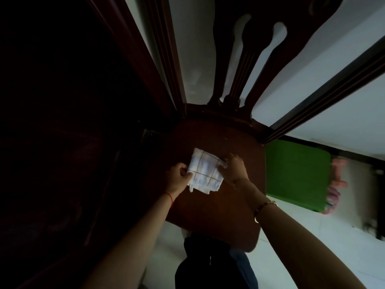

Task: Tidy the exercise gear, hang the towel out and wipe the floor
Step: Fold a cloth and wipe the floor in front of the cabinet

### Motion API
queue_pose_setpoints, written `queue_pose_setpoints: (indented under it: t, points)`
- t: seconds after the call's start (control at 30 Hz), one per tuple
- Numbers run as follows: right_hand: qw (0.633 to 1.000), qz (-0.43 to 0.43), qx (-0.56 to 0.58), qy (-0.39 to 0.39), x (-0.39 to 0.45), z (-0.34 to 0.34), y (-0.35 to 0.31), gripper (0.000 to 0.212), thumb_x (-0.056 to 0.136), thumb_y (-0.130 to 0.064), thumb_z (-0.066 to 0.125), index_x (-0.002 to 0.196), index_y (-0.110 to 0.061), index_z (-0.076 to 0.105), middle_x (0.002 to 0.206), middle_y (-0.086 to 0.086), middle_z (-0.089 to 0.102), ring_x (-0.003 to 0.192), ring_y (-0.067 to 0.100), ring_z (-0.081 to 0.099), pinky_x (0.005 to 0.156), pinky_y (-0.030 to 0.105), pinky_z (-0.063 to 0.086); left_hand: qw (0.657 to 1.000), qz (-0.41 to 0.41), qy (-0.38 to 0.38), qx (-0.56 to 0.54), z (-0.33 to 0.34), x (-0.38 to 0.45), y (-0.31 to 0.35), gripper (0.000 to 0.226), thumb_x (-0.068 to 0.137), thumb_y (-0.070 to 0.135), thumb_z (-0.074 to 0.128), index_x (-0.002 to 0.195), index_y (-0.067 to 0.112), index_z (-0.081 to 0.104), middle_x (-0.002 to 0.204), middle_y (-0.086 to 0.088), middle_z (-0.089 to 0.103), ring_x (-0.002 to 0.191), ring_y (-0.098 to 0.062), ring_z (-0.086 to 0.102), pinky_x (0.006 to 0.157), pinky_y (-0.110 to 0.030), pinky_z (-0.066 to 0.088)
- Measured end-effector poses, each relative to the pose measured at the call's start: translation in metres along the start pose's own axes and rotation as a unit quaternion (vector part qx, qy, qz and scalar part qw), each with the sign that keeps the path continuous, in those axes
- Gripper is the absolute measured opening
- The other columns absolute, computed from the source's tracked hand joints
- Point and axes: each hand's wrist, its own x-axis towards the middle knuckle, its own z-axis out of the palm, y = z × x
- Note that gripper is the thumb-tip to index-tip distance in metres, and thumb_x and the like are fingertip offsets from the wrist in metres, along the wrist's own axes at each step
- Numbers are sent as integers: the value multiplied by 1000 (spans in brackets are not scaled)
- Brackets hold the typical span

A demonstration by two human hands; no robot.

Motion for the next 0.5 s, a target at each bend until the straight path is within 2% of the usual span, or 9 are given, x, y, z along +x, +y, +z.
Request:
queue_pose_setpoints:
  t: [0.1,0.13,0.27,0.37,0.43,0.5]
  points:
    - [997,17,72,4,-32,-30,-15,33,87,-19,64,114,-2,56,100,7,60,89,22,58,64,21,42,999,11,-8,-38,-26,-27,18,15,87,12,67,101,9,64,87,1,64,79,-13,59,58,-14,41]
    - [996,15,88,13,-44,-40,-21,31,88,-21,65,110,-2,56,96,6,59,84,21,57,60,23,41,998,16,-14,-52,-36,-39,26,16,87,11,67,102,8,64,87,1,64,80,-13,60,60,-14,42]
    - [985,20,165,45,-101,-87,-44,28,87,-27,68,103,-7,58,86,2,61,76,18,57,62,26,43,992,40,-51,-106,-78,-92,60,18,87,10,67,105,7,63,98,-7,70,92,-20,68,73,-23,54]
    - [971,17,228,64,-150,-121,-62,25,86,-29,69,100,-9,62,81,3,62,71,16,58,61,25,46,987,68,-76,-125,-107,-140,88,16,88,13,67,103,14,61,101,-4,71,94,-18,70,80,-33,58]
    - [960,24,269,77,-184,-140,-72,22,86,-30,70,92,-9,65,70,1,59,63,14,53,61,28,44,983,83,-86,-138,-123,-174,105,16,89,12,65,104,14,60,97,0,71,92,-14,69,74,-25,56]
    - [941,41,327,82,-220,-155,-79,30,85,-30,71,84,0,66,61,2,51,55,14,45,55,28,39,977,98,-99,-159,-137,-209,122,15,91,9,63,105,13,60,94,3,70,87,-9,68,66,-14,52]
